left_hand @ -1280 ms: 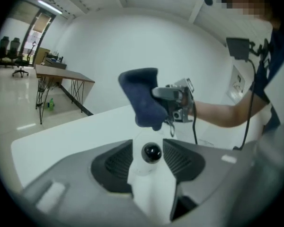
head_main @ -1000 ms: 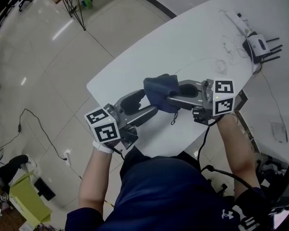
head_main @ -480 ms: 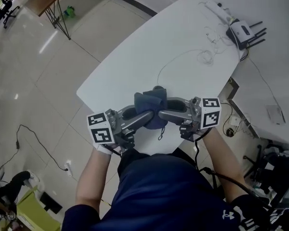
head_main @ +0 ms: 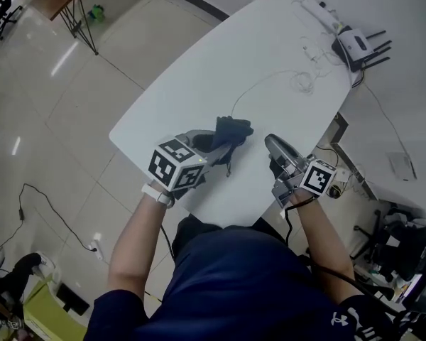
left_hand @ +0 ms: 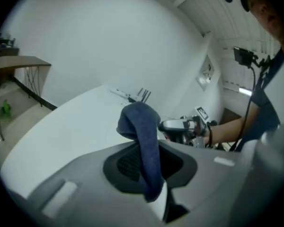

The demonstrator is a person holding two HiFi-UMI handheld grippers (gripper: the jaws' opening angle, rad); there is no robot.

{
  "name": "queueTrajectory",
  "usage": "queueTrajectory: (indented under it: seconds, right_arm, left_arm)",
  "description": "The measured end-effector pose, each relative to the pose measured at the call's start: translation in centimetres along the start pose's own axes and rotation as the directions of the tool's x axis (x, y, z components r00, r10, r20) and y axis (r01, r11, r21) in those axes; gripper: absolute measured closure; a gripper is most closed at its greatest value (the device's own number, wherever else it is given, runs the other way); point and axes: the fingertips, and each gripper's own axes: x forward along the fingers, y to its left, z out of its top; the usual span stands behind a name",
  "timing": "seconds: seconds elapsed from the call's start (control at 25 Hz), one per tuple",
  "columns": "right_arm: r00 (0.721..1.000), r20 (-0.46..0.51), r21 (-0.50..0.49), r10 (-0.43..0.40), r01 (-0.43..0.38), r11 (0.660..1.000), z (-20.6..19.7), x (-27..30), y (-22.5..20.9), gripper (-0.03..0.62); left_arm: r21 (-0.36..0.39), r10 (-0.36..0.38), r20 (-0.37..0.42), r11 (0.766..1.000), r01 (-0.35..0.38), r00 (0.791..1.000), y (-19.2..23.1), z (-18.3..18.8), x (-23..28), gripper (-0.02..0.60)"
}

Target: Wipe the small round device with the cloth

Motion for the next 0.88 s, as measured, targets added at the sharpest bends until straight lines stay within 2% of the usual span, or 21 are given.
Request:
queueTrajectory:
  seconds: [0.08,0.16,0.24,0.28,0.32,0.36,0.44,0.48,0.52,0.6,0.68,0.8,0.88]
  right_arm:
    - [1.0,0.007,0.022,0.013,-0.014,1.0,-0.3,-0.1,0.1,0.513]
    - [1.0,0.021,0.041,0.015,-0.016,0.999,-0.3,-0.3,0.2,0.516]
    - [0.999,0.034,0.047,0.003,-0.005,0.999,-0.1,-0.7,0.1,0.517]
    - [0.999,0.038,0.047,-0.008,0.006,0.999,0.0,-1.0,0.0,0.517]
    - [0.999,0.041,0.052,-0.015,0.012,0.999,0.0,-1.3,-0.1,0.517]
    - [0.999,0.045,0.064,-0.014,0.011,0.998,-0.2,-1.5,-0.3,0.517]
    - [0.999,0.052,0.09,-0.012,0.008,0.996,-0.5,-2.1,-0.8,0.517]
    - [0.998,0.054,0.095,-0.019,0.013,0.995,-0.7,-2.4,-1.1,0.517]
    - [0.998,0.056,0.1,-0.025,0.019,0.995,-0.8,-2.6,-1.3,0.517]
    - [0.998,0.06,0.112,-0.023,0.016,0.994,-1.1,-2.9,-1.4,0.517]
    - [0.998,0.062,0.113,-0.023,0.016,0.993,-1.4,-3.1,-1.3,0.519]
    - [0.997,0.065,0.106,-0.033,0.026,0.994,-1.5,-3.2,-1.2,0.521]
    - [0.997,0.066,0.1,-0.036,0.03,0.995,-1.4,-3.2,-1.3,0.522]
  left_arm:
    - [0.009,-0.003,-0.109,1.0,0.004,0.994,-0.1,-0.5,2.4,0.526]
    - [-0.021,0.014,-0.183,1.0,-0.018,0.983,1.3,-1.2,3.6,0.526]
    - [-0.116,-0.03,-0.187,0.993,0.008,0.982,2.7,-1.2,3.9,0.526]
    - [-0.184,-0.062,-0.177,0.983,0.029,0.982,3.6,-1.3,3.9,0.526]
    - [-0.262,-0.097,-0.163,0.964,0.052,0.982,4.6,-1.5,3.8,0.526]
    - [-0.345,-0.135,-0.144,0.935,0.078,0.98,5.6,-1.8,3.7,0.526]
    - [-0.489,-0.198,-0.1,0.863,0.126,0.975,7.5,-2.8,3.9,0.526]
    - [-0.532,-0.209,-0.093,0.837,0.129,0.973,8.4,-3.5,4.0,0.526]
    - [-0.554,-0.206,-0.105,0.824,0.115,0.973,9.3,-4.4,4.2,0.526]
    - [-0.563,-0.184,-0.161,0.824,0.063,0.97,10.6,-6.5,4.6,0.526]
    - [-0.546,-0.162,-0.215,0.838,0.019,0.963,11.0,-8.0,4.7,0.526]
    - [-0.459,-0.086,-0.275,0.887,-0.053,0.957,11.2,-8.7,4.4,0.525]
    - [-0.366,0.023,-0.302,0.92,-0.139,0.953,11.9,-8.4,3.9,0.525]
